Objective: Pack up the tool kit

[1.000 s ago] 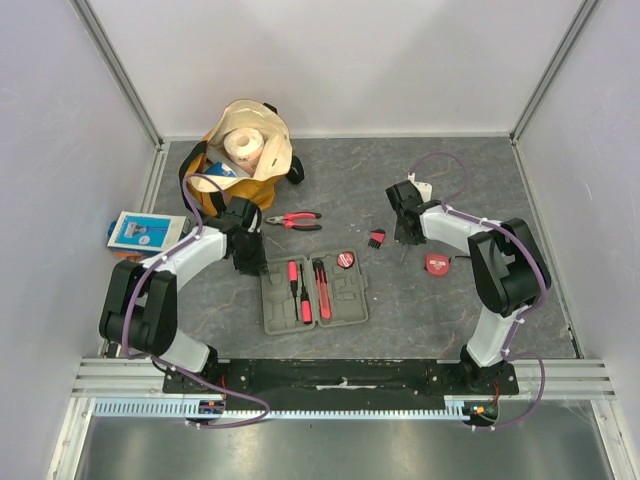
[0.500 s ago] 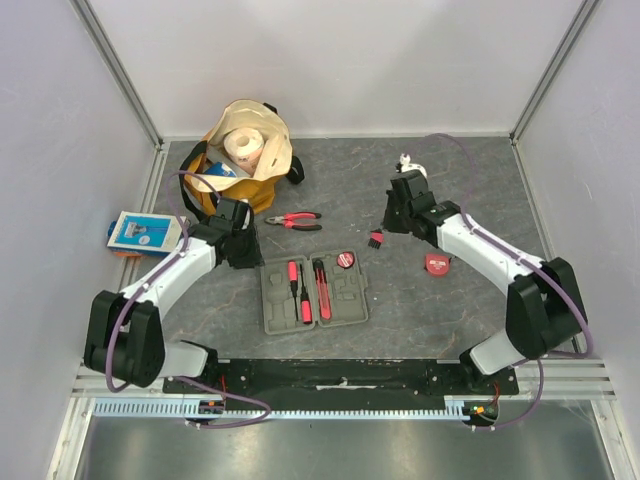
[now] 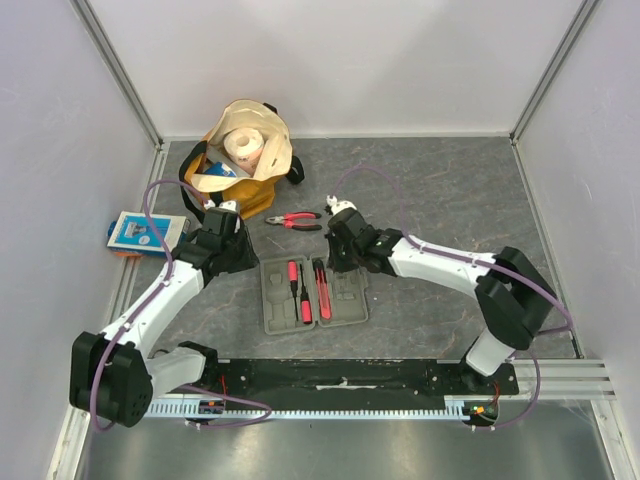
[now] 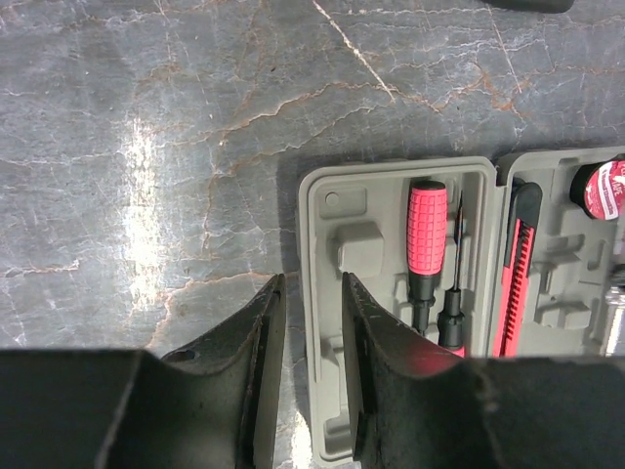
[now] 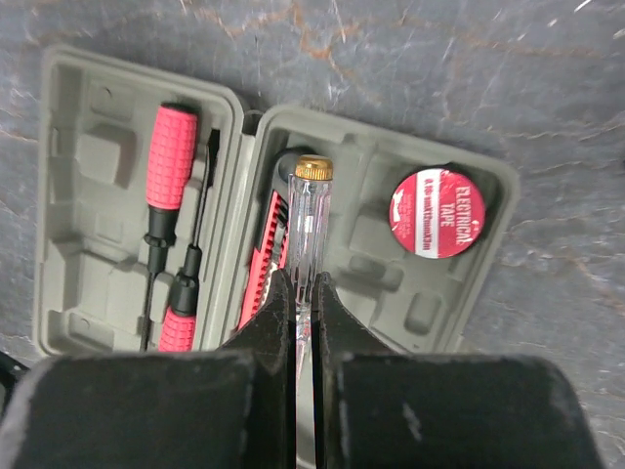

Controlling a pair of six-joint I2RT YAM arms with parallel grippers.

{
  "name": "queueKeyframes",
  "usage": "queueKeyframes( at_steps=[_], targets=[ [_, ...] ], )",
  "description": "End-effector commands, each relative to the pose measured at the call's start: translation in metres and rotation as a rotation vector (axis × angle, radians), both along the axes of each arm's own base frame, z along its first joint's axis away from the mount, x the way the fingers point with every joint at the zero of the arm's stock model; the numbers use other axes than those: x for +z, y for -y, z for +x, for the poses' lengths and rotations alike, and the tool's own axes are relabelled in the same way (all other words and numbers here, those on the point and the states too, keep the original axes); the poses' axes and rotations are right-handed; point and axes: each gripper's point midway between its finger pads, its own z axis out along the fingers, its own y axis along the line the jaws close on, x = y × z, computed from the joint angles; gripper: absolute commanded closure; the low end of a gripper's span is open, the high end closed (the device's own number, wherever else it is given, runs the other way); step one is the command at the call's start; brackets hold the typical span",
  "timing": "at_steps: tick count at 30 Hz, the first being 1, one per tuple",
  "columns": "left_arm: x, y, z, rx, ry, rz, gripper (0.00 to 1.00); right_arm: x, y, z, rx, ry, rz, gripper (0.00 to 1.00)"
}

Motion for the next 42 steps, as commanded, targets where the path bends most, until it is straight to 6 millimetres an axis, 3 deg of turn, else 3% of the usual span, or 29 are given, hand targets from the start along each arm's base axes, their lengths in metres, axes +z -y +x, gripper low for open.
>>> queueKeyframes(
  at_steps=[1, 5, 15, 24, 31, 37, 42],
  targets=[
    [0.008, 0.003, 0.004, 0.021, 0.053, -0.032, 0.64, -0.016, -0.014, 0.001, -0.035, -0.019, -0.007, 1.0],
    [0.013, 0.004, 0.005, 0.017, 0.067, -0.039, 0.64, -0.034, -0.017, -0.001, -0.05, -0.058, -0.03, 1.0],
    [0.014, 0.013, 0.003, 0.002, 0.056, -0.087, 0.64, -0.055, -0.012, 0.002, -0.139, -0.077, -0.09, 1.0],
    [0.019, 0.016, 0.002, -0.001, 0.07, -0.112, 0.64, -0.054, -0.013, 0.006, -0.192, -0.052, -0.116, 0.87],
    [0.022, 0.017, 0.001, -0.005, 0.085, -0.126, 0.61, -0.04, -0.006, 0.005, -0.236, -0.025, -0.129, 0.67],
    [0.023, 0.018, 0.001, -0.006, 0.086, -0.132, 0.61, -0.022, -0.002, 0.007, -0.248, 0.01, -0.121, 0.7],
    [0.023, 0.02, 0.001, -0.01, 0.085, -0.142, 0.61, -0.026, -0.004, 0.005, -0.221, 0.007, -0.141, 0.77]
  ],
)
